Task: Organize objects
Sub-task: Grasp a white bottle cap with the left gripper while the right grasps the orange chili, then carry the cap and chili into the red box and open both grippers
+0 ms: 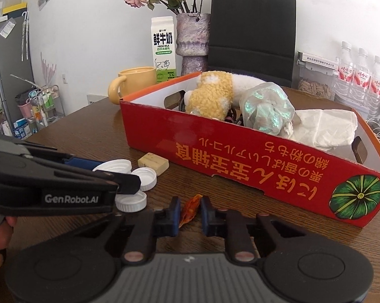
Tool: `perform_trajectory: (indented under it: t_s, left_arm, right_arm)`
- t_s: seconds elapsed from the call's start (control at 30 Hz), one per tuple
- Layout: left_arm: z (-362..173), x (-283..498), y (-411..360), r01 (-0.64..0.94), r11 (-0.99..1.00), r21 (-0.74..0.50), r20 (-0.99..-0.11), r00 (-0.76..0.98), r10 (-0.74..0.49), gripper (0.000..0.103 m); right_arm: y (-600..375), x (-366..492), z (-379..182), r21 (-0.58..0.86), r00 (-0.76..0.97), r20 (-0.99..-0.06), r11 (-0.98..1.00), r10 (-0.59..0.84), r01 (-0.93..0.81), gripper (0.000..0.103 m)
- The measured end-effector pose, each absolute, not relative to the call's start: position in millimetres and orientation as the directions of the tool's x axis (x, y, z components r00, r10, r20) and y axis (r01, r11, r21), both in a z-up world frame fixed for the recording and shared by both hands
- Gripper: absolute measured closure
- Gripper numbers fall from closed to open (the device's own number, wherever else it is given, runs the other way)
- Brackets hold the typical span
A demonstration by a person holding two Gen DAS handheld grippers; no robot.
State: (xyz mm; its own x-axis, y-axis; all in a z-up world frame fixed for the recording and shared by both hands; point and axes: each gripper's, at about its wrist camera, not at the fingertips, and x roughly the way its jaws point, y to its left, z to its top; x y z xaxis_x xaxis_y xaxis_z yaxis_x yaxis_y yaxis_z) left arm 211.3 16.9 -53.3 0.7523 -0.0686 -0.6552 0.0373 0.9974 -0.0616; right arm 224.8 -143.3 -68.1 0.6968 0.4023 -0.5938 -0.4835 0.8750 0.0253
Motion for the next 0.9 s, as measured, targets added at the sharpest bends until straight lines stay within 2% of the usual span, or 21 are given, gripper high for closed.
perform_trajectory:
  t_s: [0.13,0.17,0.43,0.9]
  left_arm:
    - [-49,207,18,0.030,0.998,-0.062,-0.647,0.760,-0.063,0.062]
    - [-48,205,19,0.029,0.998,-0.061,-0.644,0.762,-0.062,0.062]
    - [-31,194,22,0.017,0.998,-0.061,-0.609,0.792,-0.050,0.062]
    - [20,204,-6,0.065,0.998,-0.014,-0.505,0.861,-0.063,0.062]
  right_arm:
    - [-144,223,-67,0.024,0.704,-0.584,0.875,0.405,-0.483,0.088]
    - [-144,222,-66,0.021,0.710,-0.577,0.876,0.404,-0.482,0.091]
    - [-146,210,-60,0.002,0.737,-0.539,0.875,0.408,-0.483,0.092]
    - [-187,209,-11,-0.016,0.838,-0.381,0.904,0.390,-0.428,0.092]
